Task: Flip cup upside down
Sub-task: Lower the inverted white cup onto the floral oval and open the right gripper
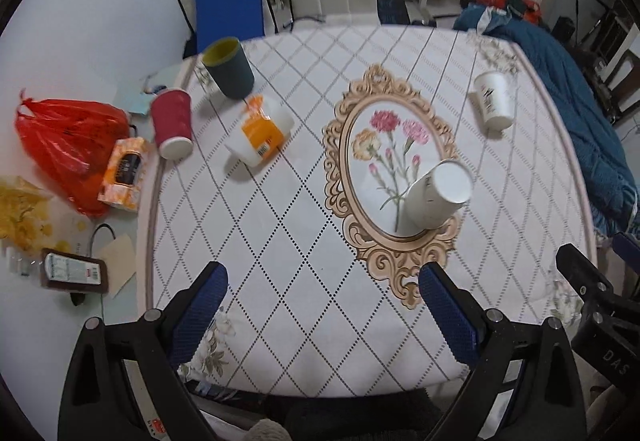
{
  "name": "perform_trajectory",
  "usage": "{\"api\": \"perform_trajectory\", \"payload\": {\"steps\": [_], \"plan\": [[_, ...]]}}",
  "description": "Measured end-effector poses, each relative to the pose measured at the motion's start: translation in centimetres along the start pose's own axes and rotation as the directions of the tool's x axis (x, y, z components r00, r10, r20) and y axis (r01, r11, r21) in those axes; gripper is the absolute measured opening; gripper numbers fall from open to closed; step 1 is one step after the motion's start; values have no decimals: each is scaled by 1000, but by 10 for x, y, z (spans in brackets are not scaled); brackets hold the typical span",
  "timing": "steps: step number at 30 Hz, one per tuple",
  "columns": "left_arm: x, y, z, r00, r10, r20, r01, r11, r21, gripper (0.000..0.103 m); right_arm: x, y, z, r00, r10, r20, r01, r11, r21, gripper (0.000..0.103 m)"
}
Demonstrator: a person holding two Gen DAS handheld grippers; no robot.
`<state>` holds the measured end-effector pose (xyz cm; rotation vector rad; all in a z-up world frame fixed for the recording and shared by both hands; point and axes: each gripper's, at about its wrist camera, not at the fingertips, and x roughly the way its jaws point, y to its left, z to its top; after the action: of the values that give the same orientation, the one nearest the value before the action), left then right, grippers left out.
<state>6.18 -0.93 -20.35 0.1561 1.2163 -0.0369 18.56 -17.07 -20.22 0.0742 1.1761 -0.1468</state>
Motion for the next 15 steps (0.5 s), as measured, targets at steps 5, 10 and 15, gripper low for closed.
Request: {"api": "perform_trajectory", "payload": {"steps": [5,10,15], "plan": [[-53,-2,-13,998,-1,65,3,1000,-24,98,-60,-4,-4,998,20,52,-18,999,-39,98],[-109,-2,-30,992,-21,124,29,998,-57,98,-122,-10,-14,995,49,85,-43,997,-67,98],[-157,-3,-45,984,-31,178,43,997,-67,98,-189,-16,-25,986,64,156,-52,995,-79,98]]}}
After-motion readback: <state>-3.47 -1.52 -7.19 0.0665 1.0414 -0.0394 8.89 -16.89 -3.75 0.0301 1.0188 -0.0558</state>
